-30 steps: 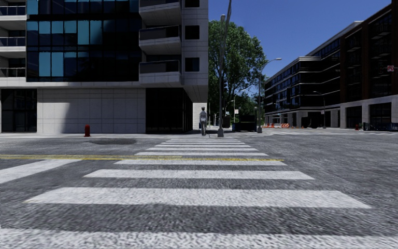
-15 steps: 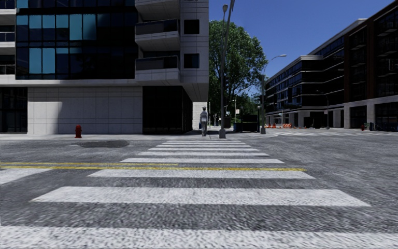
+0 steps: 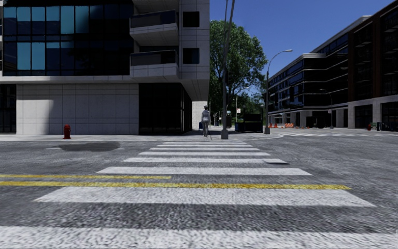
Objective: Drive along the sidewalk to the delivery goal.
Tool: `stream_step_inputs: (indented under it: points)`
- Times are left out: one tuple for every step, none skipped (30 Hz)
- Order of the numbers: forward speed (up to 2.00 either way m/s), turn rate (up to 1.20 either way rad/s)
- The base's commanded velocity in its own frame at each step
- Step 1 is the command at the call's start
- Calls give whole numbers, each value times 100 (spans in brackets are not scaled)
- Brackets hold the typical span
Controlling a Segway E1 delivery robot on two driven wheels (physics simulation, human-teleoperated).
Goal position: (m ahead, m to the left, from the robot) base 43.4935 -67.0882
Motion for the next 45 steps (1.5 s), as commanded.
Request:
stream_step_inputs:
  points:
    - [200,0]
    - [200,0]
    - [200,0]
    - [200,0]
    - [200,0]
    - [200,0]
    - [200,0]
    - [200,0]
    - [200,0]
    - [200,0]
    - [200,0]
    - [200,0]
    - [200,0]
    - [200,0]
    - [200,0]
    - [200,0]
    - [200,0]
    - [200,0]
    - [200,0]
    - [200,0]
    - [200,0]
    - [200,0]
    - [200,0]
    - [200,0]
    - [200,0]
    - [200,0]
    - [200,0]
    - [200,0]
    - [200,0]
    - [200,0]
    - [200,0]
    - [200,0]
    - [200,0]
    - [200,0]
    - [200,0]
    - [200,0]
    - [200,0]
    - [200,0]
    - [200,0]
    - [200,0]
    - [200,0]
    - [200,0]
    - [200,0]
    - [200,0]
    - [200,0]
